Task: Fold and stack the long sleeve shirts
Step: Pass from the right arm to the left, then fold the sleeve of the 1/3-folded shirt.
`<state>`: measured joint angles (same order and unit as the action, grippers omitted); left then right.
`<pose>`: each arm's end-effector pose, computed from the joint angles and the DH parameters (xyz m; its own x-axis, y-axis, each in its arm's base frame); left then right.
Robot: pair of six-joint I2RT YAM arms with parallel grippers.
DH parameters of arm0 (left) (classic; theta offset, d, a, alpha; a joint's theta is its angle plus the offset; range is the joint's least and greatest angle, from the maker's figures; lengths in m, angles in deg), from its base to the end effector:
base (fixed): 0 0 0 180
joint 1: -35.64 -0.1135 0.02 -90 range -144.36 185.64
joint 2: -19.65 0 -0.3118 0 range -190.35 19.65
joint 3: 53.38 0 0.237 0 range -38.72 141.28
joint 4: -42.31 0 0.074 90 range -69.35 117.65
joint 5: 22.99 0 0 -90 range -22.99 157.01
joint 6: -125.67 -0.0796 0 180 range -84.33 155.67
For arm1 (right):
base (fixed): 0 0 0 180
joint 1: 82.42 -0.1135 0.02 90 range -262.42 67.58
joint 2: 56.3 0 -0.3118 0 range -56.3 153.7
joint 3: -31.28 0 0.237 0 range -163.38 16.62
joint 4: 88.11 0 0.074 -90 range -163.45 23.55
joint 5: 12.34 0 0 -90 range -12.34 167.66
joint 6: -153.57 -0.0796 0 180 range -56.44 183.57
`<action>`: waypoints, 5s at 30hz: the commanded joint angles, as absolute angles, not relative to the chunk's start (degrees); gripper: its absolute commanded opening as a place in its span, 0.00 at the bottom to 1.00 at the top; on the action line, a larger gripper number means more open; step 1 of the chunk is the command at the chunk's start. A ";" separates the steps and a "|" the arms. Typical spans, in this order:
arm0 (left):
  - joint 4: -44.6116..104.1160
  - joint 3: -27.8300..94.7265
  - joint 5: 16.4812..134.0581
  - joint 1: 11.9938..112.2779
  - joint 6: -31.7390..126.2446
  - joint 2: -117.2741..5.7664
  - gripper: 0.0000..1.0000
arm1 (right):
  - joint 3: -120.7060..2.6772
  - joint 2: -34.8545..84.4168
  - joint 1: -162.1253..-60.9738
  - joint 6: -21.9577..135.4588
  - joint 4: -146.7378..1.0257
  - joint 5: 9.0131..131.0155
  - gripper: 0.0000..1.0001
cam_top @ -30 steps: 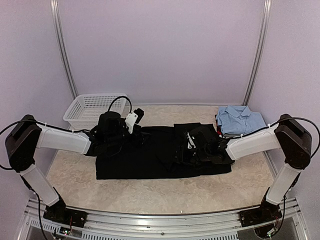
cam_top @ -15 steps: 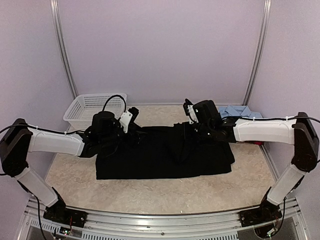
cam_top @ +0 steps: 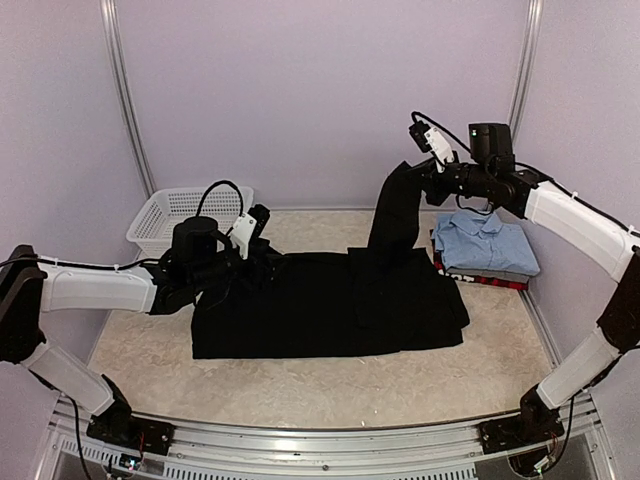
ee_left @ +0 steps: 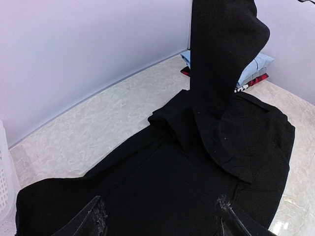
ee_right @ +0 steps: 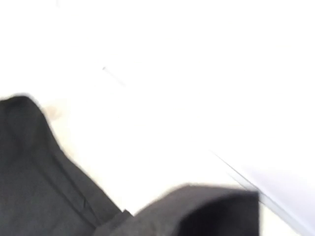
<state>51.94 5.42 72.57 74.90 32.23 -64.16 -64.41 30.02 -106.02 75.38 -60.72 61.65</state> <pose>0.2653 -0.2268 0.2826 -0.1629 0.2102 -0.9640 0.7133 0.7002 0.0322 0.3366 0.1710 0.4167 -0.1495 -0.2800 -0.9483 -0.6699 0.7340 -0.1111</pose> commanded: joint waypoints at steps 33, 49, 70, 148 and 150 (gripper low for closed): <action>43.17 21.32 94.29 74.91 30.02 -69.79 0.71 | -90.94 51.39 -98.45 127.35 -25.54 12.24 0.03; 41.14 37.99 87.33 81.97 34.49 -82.75 0.71 | -68.00 40.65 -103.59 114.23 -46.40 15.38 0.02; 37.23 48.63 106.69 77.82 27.62 -92.10 0.70 | -65.53 39.95 -104.48 114.67 -45.36 14.85 0.02; 11.93 23.40 113.06 65.39 -10.96 -76.43 0.09 | -41.01 35.87 -110.54 64.97 -70.07 34.00 0.72; 11.58 23.50 113.26 64.46 -10.86 -77.45 0.10 | -40.80 35.97 -110.60 64.89 -70.13 34.42 0.72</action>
